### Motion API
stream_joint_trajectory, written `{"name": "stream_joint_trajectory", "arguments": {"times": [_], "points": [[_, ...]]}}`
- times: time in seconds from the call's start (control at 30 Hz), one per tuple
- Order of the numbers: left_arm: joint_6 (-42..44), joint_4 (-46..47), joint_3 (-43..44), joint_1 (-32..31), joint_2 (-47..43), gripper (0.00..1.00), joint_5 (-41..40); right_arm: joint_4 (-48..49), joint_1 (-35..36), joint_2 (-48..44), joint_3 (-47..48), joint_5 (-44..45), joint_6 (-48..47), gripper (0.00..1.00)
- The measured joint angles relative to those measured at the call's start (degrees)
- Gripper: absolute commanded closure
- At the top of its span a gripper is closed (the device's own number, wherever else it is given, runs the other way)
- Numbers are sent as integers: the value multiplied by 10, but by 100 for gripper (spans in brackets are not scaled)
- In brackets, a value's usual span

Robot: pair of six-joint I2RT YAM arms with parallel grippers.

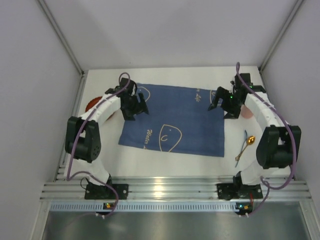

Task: Set the dinner table for one person

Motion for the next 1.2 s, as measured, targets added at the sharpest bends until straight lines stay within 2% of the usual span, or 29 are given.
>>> {"name": "stream_joint_trajectory", "arguments": {"times": [0.17, 0.37, 0.53, 0.9, 1.1, 1.2], "points": [[19, 12, 12, 2, 86, 17, 3, 21, 46, 150, 118, 6, -3, 0], [29, 4, 12, 2, 106, 18, 4, 31, 70, 319, 264, 31, -7, 0], [29, -6, 12, 2, 106, 18, 4, 17, 71, 423, 343, 43, -6, 0], [10, -22, -26, 2, 106, 19, 20, -9, 73, 576, 605, 25, 0, 0], [7, -37, -15, 2, 113, 19, 19, 5, 71, 589, 625, 9, 9, 0], [8, -42, 18, 2, 136, 19, 16, 49, 68, 550, 554, -9, 6, 0]]}}
